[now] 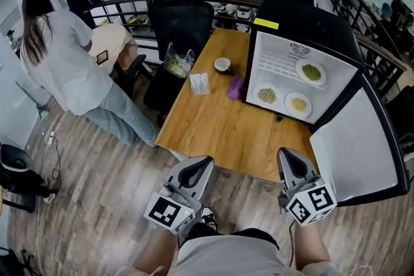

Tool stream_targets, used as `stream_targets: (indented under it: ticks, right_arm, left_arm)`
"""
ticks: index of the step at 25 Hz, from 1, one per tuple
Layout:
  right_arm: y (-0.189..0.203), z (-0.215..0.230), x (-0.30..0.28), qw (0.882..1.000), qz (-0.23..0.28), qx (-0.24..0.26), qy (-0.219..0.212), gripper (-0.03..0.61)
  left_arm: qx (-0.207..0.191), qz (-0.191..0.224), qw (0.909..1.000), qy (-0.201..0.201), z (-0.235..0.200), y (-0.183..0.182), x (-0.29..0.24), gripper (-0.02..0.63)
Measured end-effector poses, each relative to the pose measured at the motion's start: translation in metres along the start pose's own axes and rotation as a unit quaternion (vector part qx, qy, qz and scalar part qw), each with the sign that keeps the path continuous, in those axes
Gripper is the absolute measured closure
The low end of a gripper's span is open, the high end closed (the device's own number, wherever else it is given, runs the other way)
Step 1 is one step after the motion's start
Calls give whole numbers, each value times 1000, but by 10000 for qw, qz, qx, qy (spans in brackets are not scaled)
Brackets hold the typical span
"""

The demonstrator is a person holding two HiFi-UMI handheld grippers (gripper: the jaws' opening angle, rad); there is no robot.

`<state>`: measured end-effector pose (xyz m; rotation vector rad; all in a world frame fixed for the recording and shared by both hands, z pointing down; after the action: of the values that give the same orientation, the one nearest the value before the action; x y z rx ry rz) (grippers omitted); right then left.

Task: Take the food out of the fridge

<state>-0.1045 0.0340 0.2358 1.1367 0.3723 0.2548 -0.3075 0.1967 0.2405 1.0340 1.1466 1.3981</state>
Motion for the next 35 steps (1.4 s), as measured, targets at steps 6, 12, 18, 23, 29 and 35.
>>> stream_targets:
  ticks: [6,12,18,23,29,35]
  right_arm:
    - [1,-2,-30,9976,253,-98,641,560]
    - [-1,14,-40,9943,346,-199,994,559]
    - [-11,55,-38,9920,447,-367,1120,560]
    - [-12,98,-33,9905,442,-632,1143,560]
    - [-5,130,-37,9882,343,-895,1192,559]
    - [1,139,-66,9832,238,-1210,1346,558]
  left_arm:
    - [94,196,9984,519,-52,18,-27,600]
    - [127,290,9960,835,-69,25,-59,600]
    - [92,215,9953,936,-61,20,-103,600]
    - [-3,65,9957,926,-40,18,-141,599]
    - [44,-90,9953,964,-29,28,-170,600]
    - [-35,-51,9942,1072,-46,37,-183,600]
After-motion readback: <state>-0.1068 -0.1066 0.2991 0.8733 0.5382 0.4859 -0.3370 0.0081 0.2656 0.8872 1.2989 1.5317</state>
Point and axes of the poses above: the fingertips, and each gripper's own axes: x backward along the fingers, z to its right, y out of its underside, the point moved 7 cm from there along x, backward along the fingers, and after that the axes turned 14 degrees about -x, right-handed, at the moved point
